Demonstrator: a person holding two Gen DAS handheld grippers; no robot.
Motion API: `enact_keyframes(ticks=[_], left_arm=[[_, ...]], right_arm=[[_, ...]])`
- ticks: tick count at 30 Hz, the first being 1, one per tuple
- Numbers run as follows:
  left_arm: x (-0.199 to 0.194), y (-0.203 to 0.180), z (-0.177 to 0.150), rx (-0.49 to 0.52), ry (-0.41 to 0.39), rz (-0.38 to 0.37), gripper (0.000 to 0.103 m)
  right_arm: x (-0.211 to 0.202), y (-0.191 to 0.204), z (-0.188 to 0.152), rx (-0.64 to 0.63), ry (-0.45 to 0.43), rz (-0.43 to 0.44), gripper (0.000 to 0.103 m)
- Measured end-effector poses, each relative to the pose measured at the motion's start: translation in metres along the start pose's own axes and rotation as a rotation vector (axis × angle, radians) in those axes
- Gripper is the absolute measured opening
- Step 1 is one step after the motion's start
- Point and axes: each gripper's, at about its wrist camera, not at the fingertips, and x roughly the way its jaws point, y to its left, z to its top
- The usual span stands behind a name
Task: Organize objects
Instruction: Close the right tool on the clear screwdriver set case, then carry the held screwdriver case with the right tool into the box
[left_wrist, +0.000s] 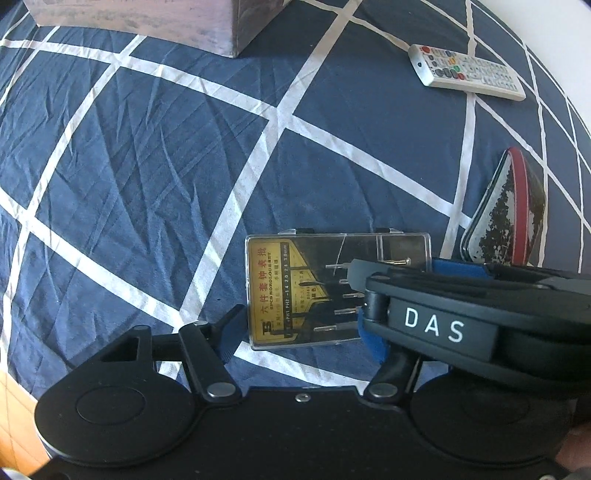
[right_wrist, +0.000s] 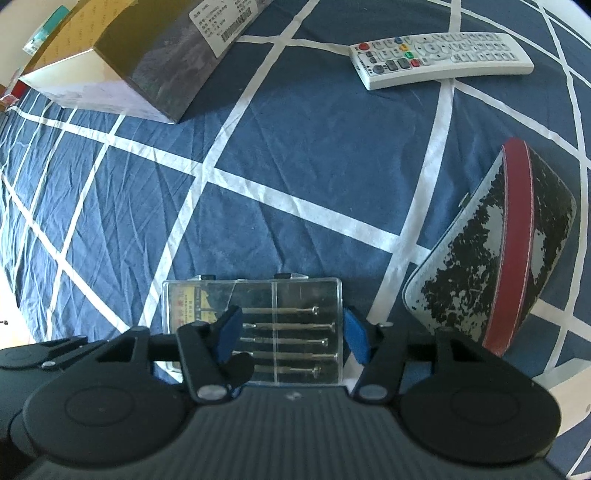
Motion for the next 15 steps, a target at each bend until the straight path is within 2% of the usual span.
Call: enact_keyframes(ticks=[11,15], left_arm=[[-0.016,-0.009,0.015,0.025,-0.037,0.016,0.065],[-0.033,0.007,0.027,0.042,-0.057,0.023,0.065]], right_arm=[[-0.014,0.013,0.007,0.024,-0.036,0.015,0.057],[-0.023,0.025,0.014,0.033,-0.058,0.023,0.057]])
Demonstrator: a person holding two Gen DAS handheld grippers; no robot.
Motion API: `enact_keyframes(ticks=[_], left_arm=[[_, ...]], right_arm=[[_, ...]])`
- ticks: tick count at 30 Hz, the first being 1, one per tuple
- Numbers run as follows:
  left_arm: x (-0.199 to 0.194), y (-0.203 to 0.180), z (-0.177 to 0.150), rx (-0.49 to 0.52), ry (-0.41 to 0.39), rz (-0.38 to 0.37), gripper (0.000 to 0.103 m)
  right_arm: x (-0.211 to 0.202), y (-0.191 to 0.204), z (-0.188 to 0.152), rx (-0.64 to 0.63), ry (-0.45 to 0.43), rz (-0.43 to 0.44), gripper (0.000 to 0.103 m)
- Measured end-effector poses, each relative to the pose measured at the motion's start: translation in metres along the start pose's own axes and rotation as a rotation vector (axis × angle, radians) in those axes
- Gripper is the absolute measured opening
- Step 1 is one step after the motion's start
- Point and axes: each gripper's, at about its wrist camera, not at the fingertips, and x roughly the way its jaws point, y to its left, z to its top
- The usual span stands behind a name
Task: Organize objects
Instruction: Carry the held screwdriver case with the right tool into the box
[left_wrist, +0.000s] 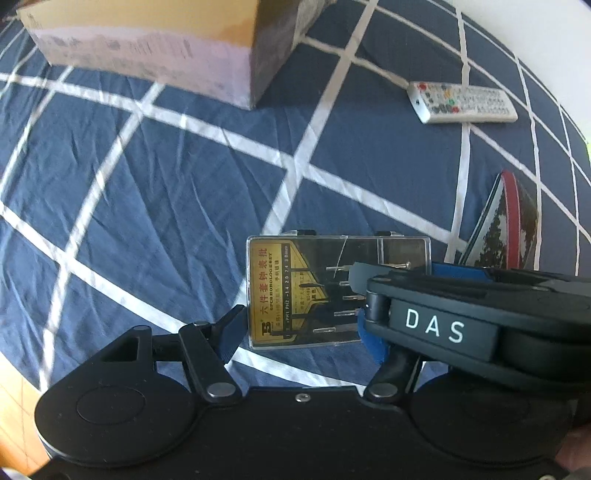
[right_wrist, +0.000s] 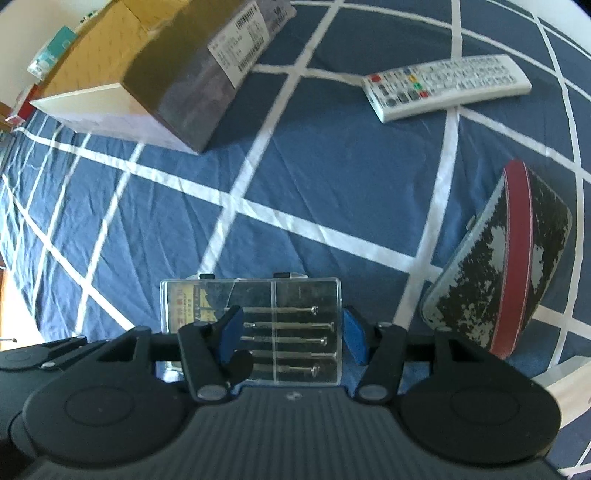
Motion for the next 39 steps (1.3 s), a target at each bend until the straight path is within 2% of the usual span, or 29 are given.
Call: enact_keyframes(ticks=[12,39], left_arm=[[-0.041,0.035,0.035,0.050,-0.056,0.015,0.065],[-0.117,0.134,0.159,0.274,-0.160,0.009,0.065]], right_arm=[[-0.022,0.051,0.031,0.036,-0.062,0.012,0.057],[-0.046,0.180,0.127,0.204,-0.241,0.000,0.057]])
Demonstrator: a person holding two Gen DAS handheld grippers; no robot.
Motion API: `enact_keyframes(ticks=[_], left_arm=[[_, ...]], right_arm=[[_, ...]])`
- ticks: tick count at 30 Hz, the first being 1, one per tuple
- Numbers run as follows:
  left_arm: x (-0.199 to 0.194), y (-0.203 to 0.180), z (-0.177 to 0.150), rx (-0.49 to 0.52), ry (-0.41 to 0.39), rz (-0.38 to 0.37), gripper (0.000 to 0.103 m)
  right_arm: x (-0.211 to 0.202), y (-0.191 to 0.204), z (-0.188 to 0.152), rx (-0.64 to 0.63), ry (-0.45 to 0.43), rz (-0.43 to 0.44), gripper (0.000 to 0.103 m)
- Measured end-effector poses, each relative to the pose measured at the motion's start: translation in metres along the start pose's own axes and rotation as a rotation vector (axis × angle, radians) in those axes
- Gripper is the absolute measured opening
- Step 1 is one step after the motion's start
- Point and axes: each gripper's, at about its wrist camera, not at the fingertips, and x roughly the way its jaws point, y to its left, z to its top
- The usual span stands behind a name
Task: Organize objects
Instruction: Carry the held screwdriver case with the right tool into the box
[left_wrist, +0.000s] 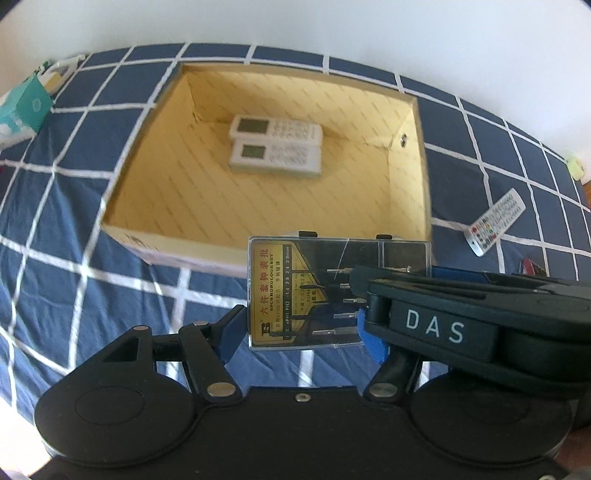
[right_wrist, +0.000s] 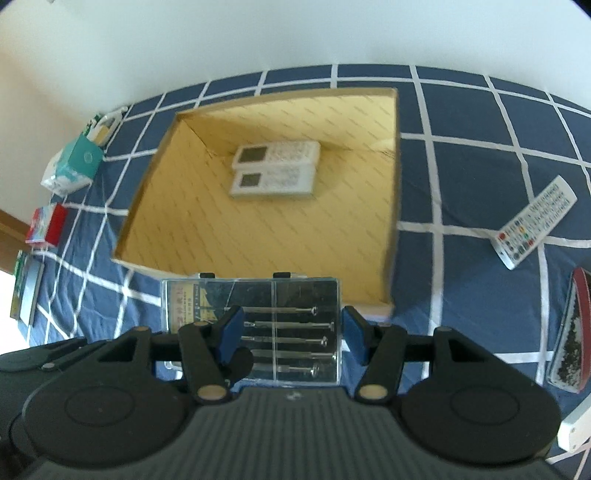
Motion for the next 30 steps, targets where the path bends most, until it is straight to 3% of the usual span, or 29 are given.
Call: enact_keyframes(ticks=[14,21,30], left_arm=[[0.028,0.045,0.065,0.024,0.012,-0.006,0.065],[0.073,0.059,0.100,0.045,0.074,-0.008,0.063],[0.127,0.068,0.115,0.073,0.171,-0.027,0.063]], right_arm=[[0.042,0.030,0.056,0.026,0.005,-0.005,0.057],[0.088,0.024,0.084,0.061,0.060,-0.009,0.057],[0.142,0.012,0.093,0.118,0.140,-0.033,0.057]])
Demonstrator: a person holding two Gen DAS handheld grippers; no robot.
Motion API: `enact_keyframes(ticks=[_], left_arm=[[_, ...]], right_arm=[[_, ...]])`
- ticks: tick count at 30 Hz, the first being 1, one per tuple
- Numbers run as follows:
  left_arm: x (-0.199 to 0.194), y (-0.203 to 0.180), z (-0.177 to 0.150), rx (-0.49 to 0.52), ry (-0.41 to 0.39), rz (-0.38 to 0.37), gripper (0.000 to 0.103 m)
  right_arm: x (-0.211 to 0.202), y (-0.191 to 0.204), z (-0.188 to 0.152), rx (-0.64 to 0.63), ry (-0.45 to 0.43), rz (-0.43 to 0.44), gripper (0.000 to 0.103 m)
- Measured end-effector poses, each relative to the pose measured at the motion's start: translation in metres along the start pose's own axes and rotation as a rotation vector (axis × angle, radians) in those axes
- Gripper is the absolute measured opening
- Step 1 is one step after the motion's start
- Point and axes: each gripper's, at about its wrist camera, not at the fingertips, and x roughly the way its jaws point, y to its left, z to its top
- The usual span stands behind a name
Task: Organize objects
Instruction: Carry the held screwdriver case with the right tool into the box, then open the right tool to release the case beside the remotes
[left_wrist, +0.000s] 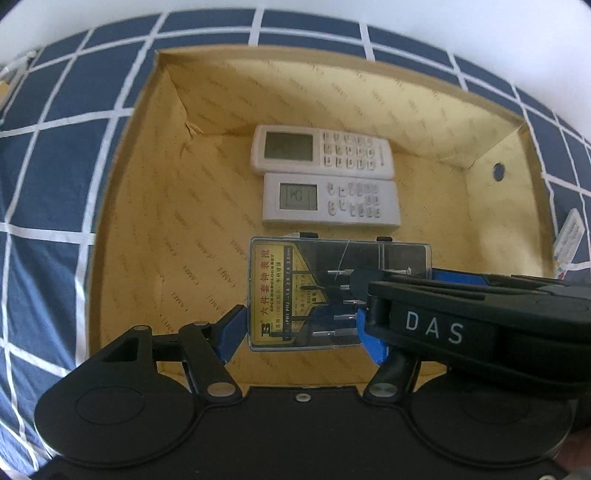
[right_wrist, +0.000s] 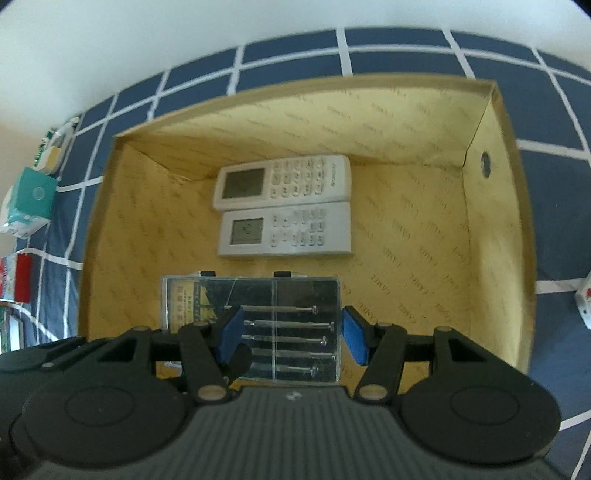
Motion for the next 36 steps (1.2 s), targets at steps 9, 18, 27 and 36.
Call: enact_keyframes(ticks=[9,18,27,36], left_arm=[[0.028,0.006,0.013,0.022,0.054,-0.016,0.063],[0.048,0.010,0.020,0.008,0.082,-0.046,0.063],[0.050,0.011,0.025,0.011,0.080,-0.056,0.064],[0.039,0.010,0.023,0.013,0.061,-0.043,0.068]], right_arm=[[0.030,-0.007,0.009,0.039,0.043,-0.017,0.057],[0.047,-0.010,0.018,0.028,0.067,-0.050,0.057],[0.050,-0.009,0.024,0.026,0.076,-0.059,0.059],[0.040,-0.013,0.023,0.045,0.057,-0.046,0.060]])
